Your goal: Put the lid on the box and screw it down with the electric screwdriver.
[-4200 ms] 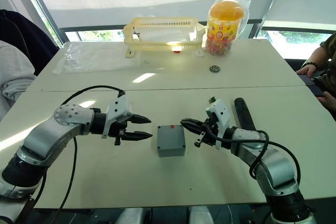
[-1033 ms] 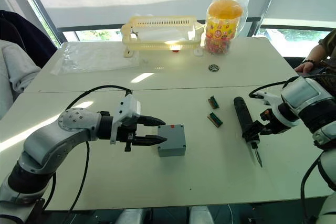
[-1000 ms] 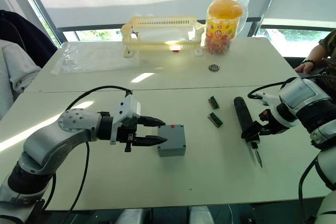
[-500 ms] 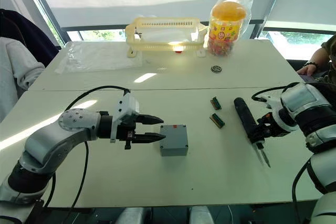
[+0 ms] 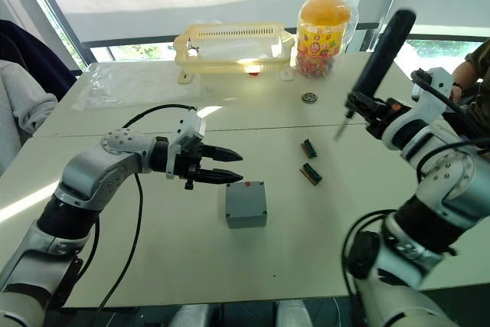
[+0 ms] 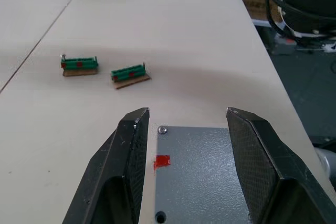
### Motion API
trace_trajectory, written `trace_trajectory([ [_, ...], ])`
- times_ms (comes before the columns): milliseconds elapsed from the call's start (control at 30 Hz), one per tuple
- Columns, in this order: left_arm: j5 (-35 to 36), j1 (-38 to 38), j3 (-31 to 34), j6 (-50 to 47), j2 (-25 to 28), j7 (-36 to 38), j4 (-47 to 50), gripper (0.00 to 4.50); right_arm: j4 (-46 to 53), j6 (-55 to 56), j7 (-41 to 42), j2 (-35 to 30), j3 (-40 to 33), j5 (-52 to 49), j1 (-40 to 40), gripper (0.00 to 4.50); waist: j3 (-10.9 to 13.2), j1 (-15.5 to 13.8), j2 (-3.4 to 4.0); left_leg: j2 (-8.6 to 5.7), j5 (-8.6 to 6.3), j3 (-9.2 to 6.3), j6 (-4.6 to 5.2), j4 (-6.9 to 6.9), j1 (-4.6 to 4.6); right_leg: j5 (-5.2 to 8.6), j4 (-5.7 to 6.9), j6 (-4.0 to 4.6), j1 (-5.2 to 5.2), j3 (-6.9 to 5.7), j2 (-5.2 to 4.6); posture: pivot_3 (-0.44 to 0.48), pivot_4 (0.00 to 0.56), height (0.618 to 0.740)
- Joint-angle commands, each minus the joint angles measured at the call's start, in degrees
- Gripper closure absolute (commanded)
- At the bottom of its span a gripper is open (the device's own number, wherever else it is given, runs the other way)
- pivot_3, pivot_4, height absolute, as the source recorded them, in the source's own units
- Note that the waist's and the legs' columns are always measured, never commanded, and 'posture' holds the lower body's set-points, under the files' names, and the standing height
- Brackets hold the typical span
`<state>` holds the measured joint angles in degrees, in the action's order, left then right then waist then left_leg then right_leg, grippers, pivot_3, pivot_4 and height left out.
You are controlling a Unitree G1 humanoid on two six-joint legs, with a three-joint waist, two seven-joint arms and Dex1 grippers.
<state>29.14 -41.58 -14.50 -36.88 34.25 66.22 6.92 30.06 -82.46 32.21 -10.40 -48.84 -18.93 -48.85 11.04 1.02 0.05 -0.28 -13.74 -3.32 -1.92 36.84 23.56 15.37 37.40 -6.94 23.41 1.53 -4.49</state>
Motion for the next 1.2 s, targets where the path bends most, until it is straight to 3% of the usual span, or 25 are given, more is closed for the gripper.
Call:
trace_trajectory([
  [33,-2.24,-0.24,-2.44,1.82,-0.53,1.91,-0.33,2.15,12.74,5.27,1.76,5.61,1.78,-9.99,3.79,2.76,-0.03,-0.36,-0.05,0.00,0.00,0.00,0.00,0.02,0.01,0.00,-0.01,0.00,-0.01,0.00,-0.01,0.000,0.150,0.740],
  [133,-4.07,1.05,-3.63,2.75,-0.73,2.22,-0.33,2.15,16.35,12.44,1.01,8.22,10.32,-10.87,13.29,2.76,-0.11,-0.28,-0.19,-0.01,0.00,-0.03,0.00,0.08,-0.06,0.00,-0.23,0.01,-0.32,-0.08,-0.06,0.000,0.150,0.740],
  [267,-5.58,2.73,-4.01,3.27,-0.67,1.65,0.82,2.15,17.82,25.39,0.72,6.45,22.33,-7.70,24.85,2.76,-0.10,-0.21,-0.18,-0.14,0.01,0.03,-0.01,0.20,-0.03,-0.01,-0.20,0.02,-0.31,-0.03,-0.21,0.000,0.150,0.740],
  [433,-6.88,4.26,-4.25,3.44,-0.17,1.66,1.71,2.15,17.24,37.89,-0.19,3.46,30.30,-4.07,33.25,2.76,-0.10,0.14,-0.18,-0.07,0.01,-0.02,-0.01,0.13,-0.04,0.00,-0.13,0.02,-0.20,-0.03,-0.11,0.000,0.150,0.740],
  [500,-10.70,5.43,-6.67,5.36,-0.09,0.25,0.08,2.15,17.13,41.70,-0.66,2.63,32.70,-3.35,36.43,2.76,-0.10,0.12,-0.17,-0.06,0.00,-0.02,-0.01,0.11,-0.04,0.00,-0.15,0.02,-0.21,-0.04,-0.10,0.000,0.150,0.740],
  [900,-14.47,8.25,-8.20,7.59,-1.12,-1.08,-1.20,2.15,19.08,49.56,-5.58,1.61,43.00,-4.30,44.76,2.76,-0.12,-0.18,-0.21,-0.06,0.00,-0.07,-0.01,0.16,-0.16,0.01,-0.17,0.04,-0.39,-0.06,-0.10,0.000,0.150,0.740],
  [1200,-15.28,8.52,-8.43,8.02,-1.16,-1.25,-0.96,2.15,14.30,54.89,-7.23,-0.63,45.37,-2.69,43.38,2.76,-0.12,-0.19,-0.22,-0.06,0.00,-0.09,-0.01,0.16,-0.18,0.01,-0.19,0.05,-0.43,-0.08,-0.10,0.000,0.150,0.740],
])
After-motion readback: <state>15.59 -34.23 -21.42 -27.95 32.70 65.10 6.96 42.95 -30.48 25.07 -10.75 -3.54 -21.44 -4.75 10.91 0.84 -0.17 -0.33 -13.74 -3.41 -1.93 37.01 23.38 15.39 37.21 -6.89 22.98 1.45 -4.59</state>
